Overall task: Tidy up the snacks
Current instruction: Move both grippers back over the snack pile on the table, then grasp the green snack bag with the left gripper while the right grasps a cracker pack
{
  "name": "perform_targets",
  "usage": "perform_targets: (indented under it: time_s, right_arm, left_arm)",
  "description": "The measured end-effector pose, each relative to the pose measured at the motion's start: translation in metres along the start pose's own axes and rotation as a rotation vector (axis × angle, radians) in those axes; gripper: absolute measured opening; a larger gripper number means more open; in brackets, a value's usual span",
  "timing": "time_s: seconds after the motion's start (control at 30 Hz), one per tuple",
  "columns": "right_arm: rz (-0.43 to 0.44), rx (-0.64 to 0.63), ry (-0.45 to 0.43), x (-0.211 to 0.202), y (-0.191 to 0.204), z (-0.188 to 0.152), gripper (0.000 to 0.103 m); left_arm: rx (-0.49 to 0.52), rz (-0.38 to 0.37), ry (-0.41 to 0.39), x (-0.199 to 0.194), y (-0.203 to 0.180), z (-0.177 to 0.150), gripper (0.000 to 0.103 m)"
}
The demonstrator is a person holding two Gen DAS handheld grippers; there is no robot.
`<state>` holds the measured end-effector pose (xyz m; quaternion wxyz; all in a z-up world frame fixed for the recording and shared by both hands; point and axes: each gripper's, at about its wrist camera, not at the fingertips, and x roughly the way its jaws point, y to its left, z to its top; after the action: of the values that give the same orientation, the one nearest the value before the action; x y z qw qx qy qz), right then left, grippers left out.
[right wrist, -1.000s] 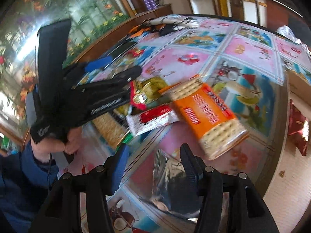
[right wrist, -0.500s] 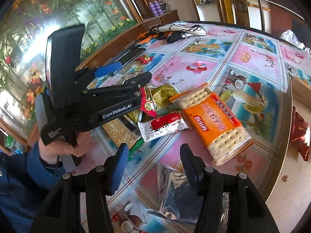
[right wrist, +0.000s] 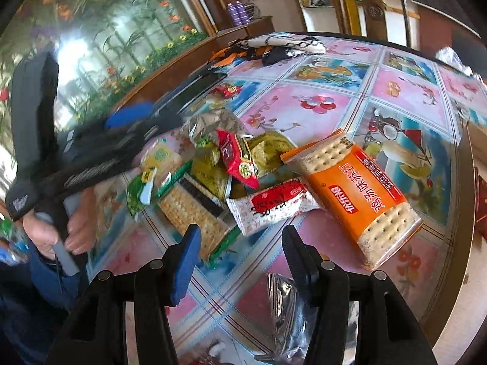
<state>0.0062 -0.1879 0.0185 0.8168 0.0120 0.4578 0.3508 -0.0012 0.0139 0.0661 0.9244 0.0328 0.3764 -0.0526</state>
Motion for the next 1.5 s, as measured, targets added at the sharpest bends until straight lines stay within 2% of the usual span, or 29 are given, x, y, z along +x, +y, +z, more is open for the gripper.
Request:
perform_targets:
  time_s: [0.2,0.27,0.43,0.53,0.63,0.77,0.83,0.87,0.93,0.97,1.03,1.13,1.33,1.5]
  right_arm:
    - [0.046,0.015,0.017,0.009,0.006,0.007,0.066]
    - [0.038,0.000,0.037,0.018,0.012,0.011,0.067]
    - [0.014,-0.063,0.040,0.031,0.033,0.026,0.067]
    - [0.028,-0.098,0.049,0.039,0.044,0.029,0.067]
    - [0.001,-0.172,0.079,0.051,0.057,0.027,0.069]
    - [-0.080,-0.316,0.114,0.059,0.076,0.014,0.072]
    - [-0.117,-0.382,0.126,0.062,0.083,0.007,0.072]
    - [-0.132,-0.399,0.126,0.062,0.085,0.005,0.072]
    - [-0.165,-0.426,0.111,0.064,0.087,-0.001,0.071]
    - [-0.156,-0.426,0.106,0.063,0.087,-0.003,0.063]
    - [-0.139,-0.416,0.120,0.060,0.087,-0.004,0.053]
    - [-0.138,-0.395,0.112,0.056,0.087,-0.008,0.051]
    - [-0.115,-0.337,0.072,0.046,0.087,-0.010,0.050]
    - [-0.048,-0.268,0.007,0.027,0.080,-0.004,0.051]
  left_arm:
    - [0.037,-0.089,0.087,-0.011,0.030,-0.053,0.073]
    - [0.066,-0.080,0.099,-0.009,0.028,-0.062,0.073]
    - [0.118,-0.101,0.113,-0.008,0.022,-0.065,0.074]
    - [0.135,-0.071,0.144,0.000,0.018,-0.063,0.075]
    - [0.118,-0.055,0.168,0.009,0.022,-0.059,0.075]
    - [0.103,-0.021,0.170,0.018,0.030,-0.055,0.074]
    - [0.096,-0.040,0.174,0.021,0.034,-0.055,0.075]
    - [0.094,-0.048,0.176,0.021,0.035,-0.055,0.073]
    - [0.084,-0.077,0.178,0.020,0.036,-0.055,0.060]
    - [0.084,-0.078,0.176,0.019,0.035,-0.055,0.053]
    - [0.104,-0.063,0.174,0.016,0.031,-0.056,0.046]
    - [0.106,-0.045,0.175,0.013,0.026,-0.057,0.036]
    - [0.063,-0.027,0.169,0.009,0.027,-0.059,0.033]
    - [0.023,-0.048,0.159,0.003,0.029,-0.058,0.032]
